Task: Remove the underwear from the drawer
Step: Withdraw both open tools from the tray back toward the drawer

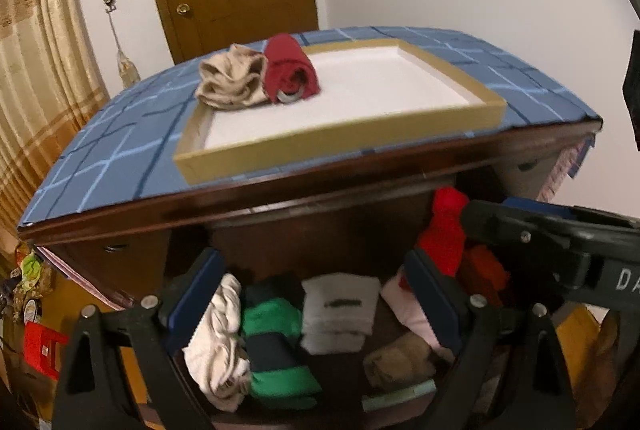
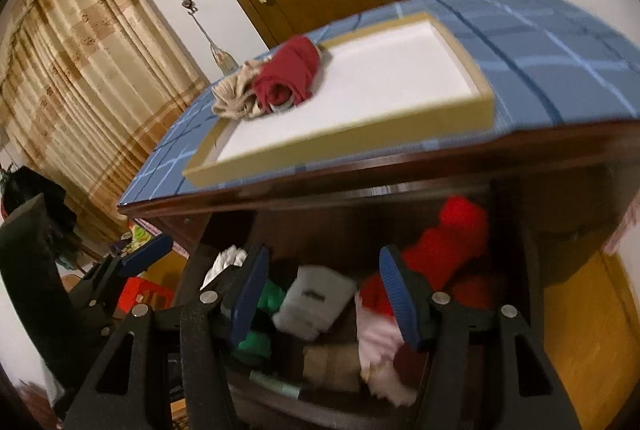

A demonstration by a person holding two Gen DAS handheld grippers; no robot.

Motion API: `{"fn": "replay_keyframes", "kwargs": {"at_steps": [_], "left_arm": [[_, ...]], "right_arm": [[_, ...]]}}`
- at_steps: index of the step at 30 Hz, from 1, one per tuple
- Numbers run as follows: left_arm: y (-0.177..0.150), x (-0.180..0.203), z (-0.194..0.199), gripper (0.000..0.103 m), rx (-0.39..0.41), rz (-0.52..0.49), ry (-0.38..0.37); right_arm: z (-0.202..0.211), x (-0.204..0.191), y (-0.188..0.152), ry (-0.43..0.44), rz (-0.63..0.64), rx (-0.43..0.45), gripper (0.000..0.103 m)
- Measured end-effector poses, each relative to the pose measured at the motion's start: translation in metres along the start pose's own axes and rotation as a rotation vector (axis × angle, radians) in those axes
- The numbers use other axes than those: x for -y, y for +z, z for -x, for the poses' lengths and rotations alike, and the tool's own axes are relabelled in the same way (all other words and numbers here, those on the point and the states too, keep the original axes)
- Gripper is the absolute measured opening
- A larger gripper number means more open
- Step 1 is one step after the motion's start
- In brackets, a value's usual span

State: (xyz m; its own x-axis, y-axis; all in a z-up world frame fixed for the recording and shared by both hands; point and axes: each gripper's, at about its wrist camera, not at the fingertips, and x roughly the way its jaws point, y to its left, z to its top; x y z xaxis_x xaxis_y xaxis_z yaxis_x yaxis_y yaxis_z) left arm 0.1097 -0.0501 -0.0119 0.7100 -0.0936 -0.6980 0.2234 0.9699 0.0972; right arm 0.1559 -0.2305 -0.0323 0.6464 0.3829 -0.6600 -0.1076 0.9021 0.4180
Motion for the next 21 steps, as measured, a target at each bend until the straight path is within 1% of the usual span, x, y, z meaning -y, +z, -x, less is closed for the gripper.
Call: {"fn": "replay_keyframes", "kwargs": {"at_steps": [4,7,10,13,16,18,19,21], "left_arm": [[-0.015,0.007,0.000,0.094,-0.026,-0.011,-0.031],[-0.024,0.009,0.000,0.094,-0.037,-0.016,-0.033],[-0.031,0.013,-0.005,0.094,-0.056,-0.020,-0.017],[-0.037,0.025,-0.008,0.094,-0.066,-0.055,-0.007],[-0.042,0.045,-0.010,0.093,-0.071,-0.132,-0.004],[-0.045,0.055,-0.011,0.091,-0.066,-0.181,0.003],[-0.045,0.058,-0.011,0.091,-0.063,-0.193,0.002],[-0.043,0.054,-0.012,0.090,-0.061,-0.175,-0.003]], "right_arm": [[0.008,0.008,-0.016,-0.011,-0.017,-0.018,0.060],[0.011,0.016,-0.028,-0.019,-0.030,-0.038,0.060],[0.009,0.024,-0.036,-0.033,-0.050,-0.047,0.060],[0.004,0.030,-0.042,-0.029,-0.081,-0.053,0.060],[0.000,0.035,-0.047,-0.032,-0.099,-0.057,0.060],[-0.002,0.040,-0.049,-0.036,-0.119,-0.055,0.060],[-0.003,0.043,-0.049,-0.038,-0.129,-0.053,0.060],[-0.004,0.049,-0.049,-0.053,-0.150,-0.046,0.060]]}}
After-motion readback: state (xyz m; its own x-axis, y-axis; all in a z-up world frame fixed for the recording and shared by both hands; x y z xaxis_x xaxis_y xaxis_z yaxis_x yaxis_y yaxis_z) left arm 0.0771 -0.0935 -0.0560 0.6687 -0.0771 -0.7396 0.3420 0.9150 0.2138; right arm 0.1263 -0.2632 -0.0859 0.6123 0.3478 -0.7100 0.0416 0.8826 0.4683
